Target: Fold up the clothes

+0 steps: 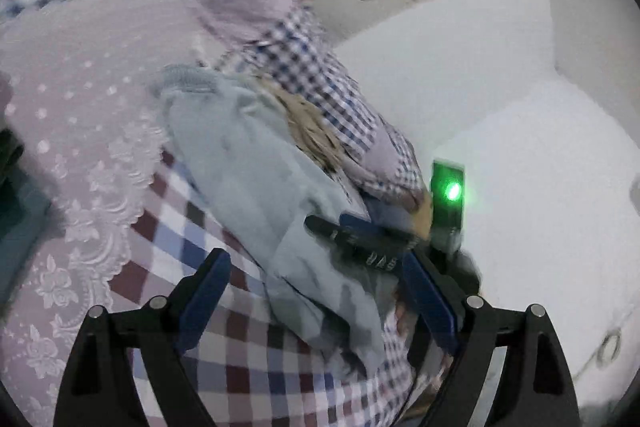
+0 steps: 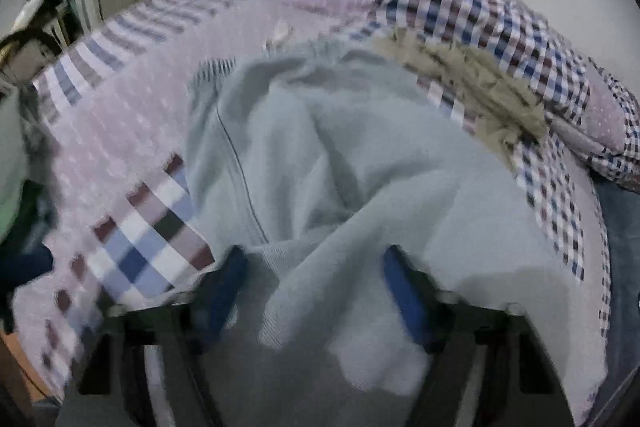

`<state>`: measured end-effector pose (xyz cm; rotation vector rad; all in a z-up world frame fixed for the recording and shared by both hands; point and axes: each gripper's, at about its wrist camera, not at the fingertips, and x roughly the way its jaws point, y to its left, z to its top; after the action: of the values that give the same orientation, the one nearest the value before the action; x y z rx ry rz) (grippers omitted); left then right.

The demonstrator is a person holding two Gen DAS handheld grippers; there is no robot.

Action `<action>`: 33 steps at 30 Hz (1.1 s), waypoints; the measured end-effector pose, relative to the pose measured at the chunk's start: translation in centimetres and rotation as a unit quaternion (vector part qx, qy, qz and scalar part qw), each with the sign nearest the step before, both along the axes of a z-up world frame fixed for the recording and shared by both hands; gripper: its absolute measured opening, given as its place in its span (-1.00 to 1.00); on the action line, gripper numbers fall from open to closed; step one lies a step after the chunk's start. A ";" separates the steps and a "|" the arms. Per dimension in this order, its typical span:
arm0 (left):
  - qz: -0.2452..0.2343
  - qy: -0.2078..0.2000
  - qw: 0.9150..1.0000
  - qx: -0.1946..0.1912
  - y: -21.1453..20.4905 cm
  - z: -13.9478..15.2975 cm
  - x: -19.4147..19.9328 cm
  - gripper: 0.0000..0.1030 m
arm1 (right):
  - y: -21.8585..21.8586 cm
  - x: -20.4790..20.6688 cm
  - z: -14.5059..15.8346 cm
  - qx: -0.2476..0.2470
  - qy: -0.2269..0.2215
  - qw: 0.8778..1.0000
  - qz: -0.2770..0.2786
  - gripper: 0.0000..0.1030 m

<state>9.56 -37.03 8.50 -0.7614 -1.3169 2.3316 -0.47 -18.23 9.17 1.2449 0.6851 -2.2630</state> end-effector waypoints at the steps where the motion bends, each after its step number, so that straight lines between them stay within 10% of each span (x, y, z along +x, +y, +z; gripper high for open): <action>1: 0.006 -0.008 1.000 0.003 -0.1 -0.4 -0.1 0.75 | 0.2 0.0 -0.6 0.010 0.005 1.000 -0.003 -0.48; 6: -0.004 -0.021 1.000 -0.012 0.9 -0.3 -0.4 0.75 | 5.3 0.8 2.9 -0.053 0.028 0.998 -0.011 -0.89; 18: -0.008 -0.011 1.000 -0.028 4.1 0.2 -0.8 0.75 | 29.7 5.3 16.4 -0.163 0.134 0.965 -0.156 -1.00; 23: 0.018 -0.038 0.999 -0.030 5.2 -0.1 -1.2 0.75 | 32.4 8.2 14.8 -0.129 0.128 0.970 -0.162 -0.88; 25: 0.032 -0.054 0.998 -0.019 5.3 -0.9 -1.7 0.75 | 31.7 10.0 12.8 -0.127 0.118 0.974 -0.148 -0.22; 27: 0.045 -0.068 0.997 -0.007 5.3 -1.8 -2.2 0.75 | 30.3 11.5 10.0 -0.134 0.096 0.979 -0.120 0.00; 33: 0.060 -0.097 0.993 0.014 5.2 -4.0 -3.1 0.75 | 25.7 15.0 2.0 -0.131 0.028 0.989 -0.067 0.08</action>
<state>6.42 -31.81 4.50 -0.9444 -1.5135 2.3750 14.58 7.43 11.18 1.1336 0.3170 -2.4114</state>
